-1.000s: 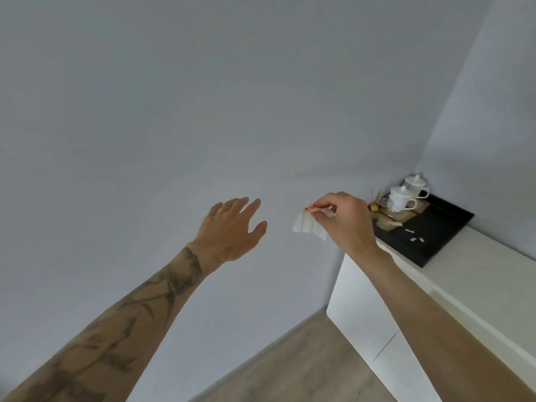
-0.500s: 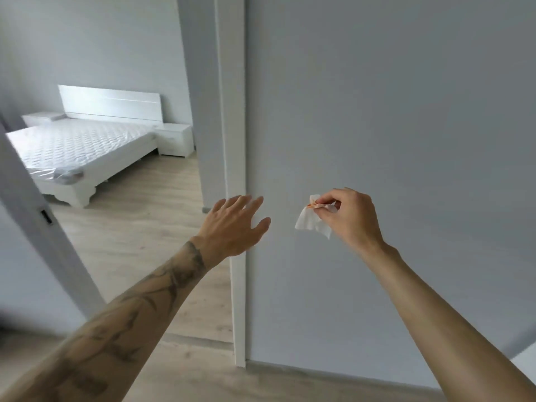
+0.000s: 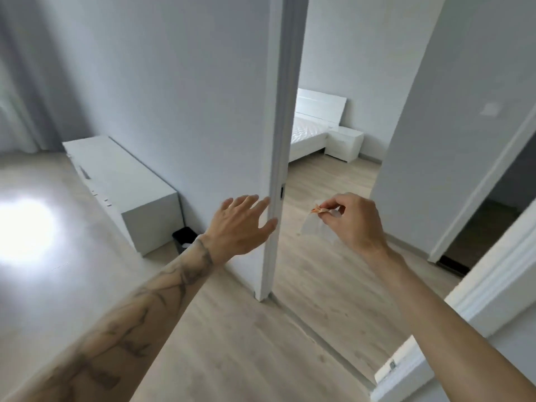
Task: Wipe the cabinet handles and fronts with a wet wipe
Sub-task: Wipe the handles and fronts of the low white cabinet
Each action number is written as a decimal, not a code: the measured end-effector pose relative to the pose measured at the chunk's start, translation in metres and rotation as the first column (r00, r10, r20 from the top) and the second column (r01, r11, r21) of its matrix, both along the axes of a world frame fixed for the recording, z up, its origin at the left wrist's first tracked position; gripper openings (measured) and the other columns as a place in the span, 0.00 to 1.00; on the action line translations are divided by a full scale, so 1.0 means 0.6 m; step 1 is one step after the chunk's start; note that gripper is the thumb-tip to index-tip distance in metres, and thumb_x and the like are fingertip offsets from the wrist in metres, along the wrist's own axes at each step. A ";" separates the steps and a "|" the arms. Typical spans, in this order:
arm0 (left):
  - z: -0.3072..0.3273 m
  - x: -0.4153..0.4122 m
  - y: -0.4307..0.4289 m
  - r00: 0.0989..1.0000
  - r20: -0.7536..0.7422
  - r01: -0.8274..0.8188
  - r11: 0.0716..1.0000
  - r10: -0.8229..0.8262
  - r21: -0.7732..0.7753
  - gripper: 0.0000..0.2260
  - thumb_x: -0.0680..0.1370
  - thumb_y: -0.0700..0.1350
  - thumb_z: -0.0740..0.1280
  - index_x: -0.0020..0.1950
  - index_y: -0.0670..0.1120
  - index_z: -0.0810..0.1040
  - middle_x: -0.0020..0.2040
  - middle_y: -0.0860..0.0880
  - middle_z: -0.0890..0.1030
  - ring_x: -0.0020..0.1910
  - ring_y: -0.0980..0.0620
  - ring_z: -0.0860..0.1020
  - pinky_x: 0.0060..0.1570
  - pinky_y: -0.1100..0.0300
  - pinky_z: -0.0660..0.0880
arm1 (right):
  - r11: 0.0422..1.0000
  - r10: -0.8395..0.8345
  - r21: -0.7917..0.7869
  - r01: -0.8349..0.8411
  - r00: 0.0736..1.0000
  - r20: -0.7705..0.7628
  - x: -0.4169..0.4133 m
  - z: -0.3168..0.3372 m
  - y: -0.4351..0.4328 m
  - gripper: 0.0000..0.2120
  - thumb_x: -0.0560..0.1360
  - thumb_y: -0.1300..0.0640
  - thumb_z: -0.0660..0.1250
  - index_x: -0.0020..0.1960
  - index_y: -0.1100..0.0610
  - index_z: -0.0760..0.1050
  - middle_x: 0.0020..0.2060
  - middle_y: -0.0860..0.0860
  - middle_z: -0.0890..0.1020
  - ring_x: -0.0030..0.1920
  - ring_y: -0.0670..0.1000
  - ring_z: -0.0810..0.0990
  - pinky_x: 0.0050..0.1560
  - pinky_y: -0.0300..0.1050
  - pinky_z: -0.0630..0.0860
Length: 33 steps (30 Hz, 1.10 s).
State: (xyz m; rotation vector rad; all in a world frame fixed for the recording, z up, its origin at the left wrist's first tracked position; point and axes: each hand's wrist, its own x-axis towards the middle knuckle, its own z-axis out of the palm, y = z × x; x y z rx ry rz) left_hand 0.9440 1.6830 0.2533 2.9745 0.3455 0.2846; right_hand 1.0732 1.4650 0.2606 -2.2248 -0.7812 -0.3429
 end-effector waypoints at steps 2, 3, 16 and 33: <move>-0.008 -0.024 0.111 0.996 -0.006 -0.089 0.996 0.089 -0.003 0.30 0.87 0.65 0.52 0.87 0.54 0.57 0.86 0.50 0.60 0.85 0.49 0.57 0.84 0.47 0.53 | 0.997 0.078 0.001 -0.078 0.997 -0.002 0.006 -0.007 0.131 0.03 0.75 0.53 0.79 0.48 0.51 0.88 0.42 0.44 0.87 0.38 0.43 0.78 0.39 0.35 0.70; -0.011 -0.035 0.167 0.991 -0.010 -0.134 0.991 0.134 -0.005 0.30 0.87 0.64 0.53 0.87 0.54 0.57 0.86 0.51 0.60 0.85 0.49 0.57 0.84 0.48 0.53 | 0.993 0.119 0.007 -0.119 0.993 -0.002 0.009 -0.011 0.197 0.03 0.75 0.53 0.79 0.48 0.51 0.88 0.42 0.43 0.87 0.39 0.44 0.79 0.39 0.37 0.72; -0.014 -0.168 0.823 0.846 -0.041 -0.531 0.847 0.531 0.002 0.30 0.87 0.64 0.53 0.87 0.54 0.58 0.85 0.52 0.61 0.85 0.51 0.57 0.83 0.51 0.52 | 0.843 0.538 0.029 -0.537 0.842 -0.048 -0.011 -0.016 0.979 0.01 0.76 0.54 0.78 0.48 0.50 0.87 0.43 0.43 0.86 0.39 0.44 0.79 0.41 0.36 0.73; -0.036 -0.259 1.654 0.857 -0.080 -0.508 0.861 0.509 0.035 0.30 0.87 0.64 0.51 0.87 0.54 0.56 0.86 0.51 0.60 0.85 0.50 0.57 0.84 0.50 0.51 | 0.863 0.503 0.001 -0.505 0.861 -0.070 -0.105 -0.047 1.799 0.03 0.75 0.55 0.79 0.49 0.52 0.88 0.44 0.48 0.87 0.41 0.47 0.80 0.47 0.48 0.80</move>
